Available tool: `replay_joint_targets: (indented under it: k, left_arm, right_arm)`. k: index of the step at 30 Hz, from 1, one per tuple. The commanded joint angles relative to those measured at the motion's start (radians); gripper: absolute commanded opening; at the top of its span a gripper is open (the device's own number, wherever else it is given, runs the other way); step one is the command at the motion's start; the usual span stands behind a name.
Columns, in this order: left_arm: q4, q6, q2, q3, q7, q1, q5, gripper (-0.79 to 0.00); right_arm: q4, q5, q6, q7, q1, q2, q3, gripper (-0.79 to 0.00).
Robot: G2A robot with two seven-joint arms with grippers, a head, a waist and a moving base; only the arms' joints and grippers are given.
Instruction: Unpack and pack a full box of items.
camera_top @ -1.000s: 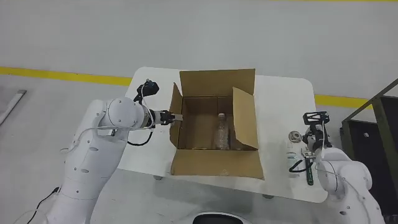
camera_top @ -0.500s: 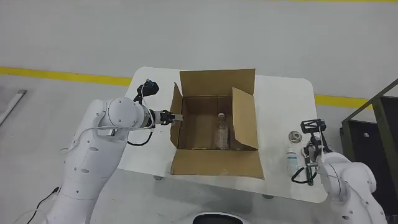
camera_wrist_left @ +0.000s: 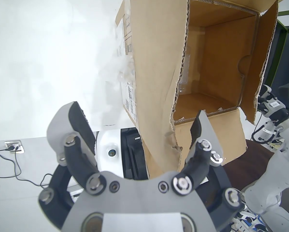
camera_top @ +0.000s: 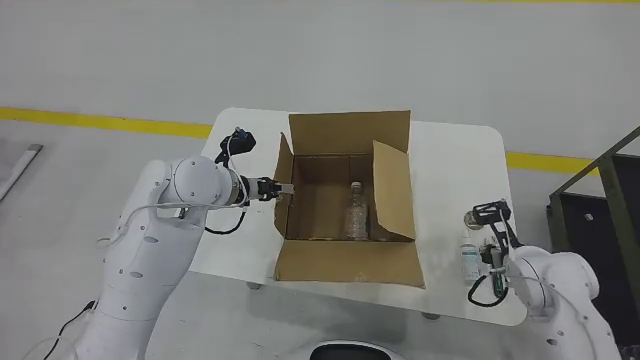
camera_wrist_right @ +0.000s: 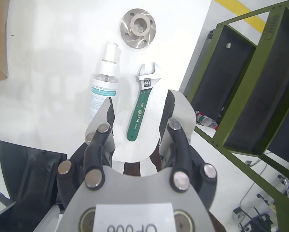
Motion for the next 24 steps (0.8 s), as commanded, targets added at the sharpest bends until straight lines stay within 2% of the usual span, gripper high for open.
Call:
replay_joint_targets:
  k: [1, 6, 11, 13, 16, 22, 24]
  left_arm:
    - [0.0, 0.0, 0.0, 0.0, 0.0, 0.0, 0.0, 0.0]
    - [0.0, 0.0, 0.0, 0.0, 0.0, 0.0, 0.0, 0.0]
    - [0.0, 0.0, 0.0, 0.0, 0.0, 0.0, 0.0, 0.0]
    - [0.0, 0.0, 0.0, 0.0, 0.0, 0.0, 0.0, 0.0]
    - [0.0, 0.0, 0.0, 0.0, 0.0, 0.0, 0.0, 0.0]
    - [0.0, 0.0, 0.0, 0.0, 0.0, 0.0, 0.0, 0.0]
    - [0.0, 0.0, 0.0, 0.0, 0.0, 0.0, 0.0, 0.0]
  right_arm:
    - [0.028, 0.026, 0.004, 0.0, 0.013, -0.002, -0.011, -0.363]
    - [0.08, 0.092, 0.015, 0.005, 0.037, -0.003, -0.014, -0.351]
    - [0.138, 0.116, 0.041, -0.005, 0.058, -0.004, -0.023, -0.379]
    - [0.161, 0.125, 0.043, -0.012, 0.067, -0.004, -0.028, -0.403]
    - [0.193, 0.139, 0.045, -0.02, 0.08, -0.004, -0.039, -0.48]
    - [0.223, 0.139, 0.05, -0.027, 0.093, -0.003, -0.057, -0.523]
    - [0.231, 0.141, 0.05, -0.027, 0.096, -0.003, -0.059, -0.588]
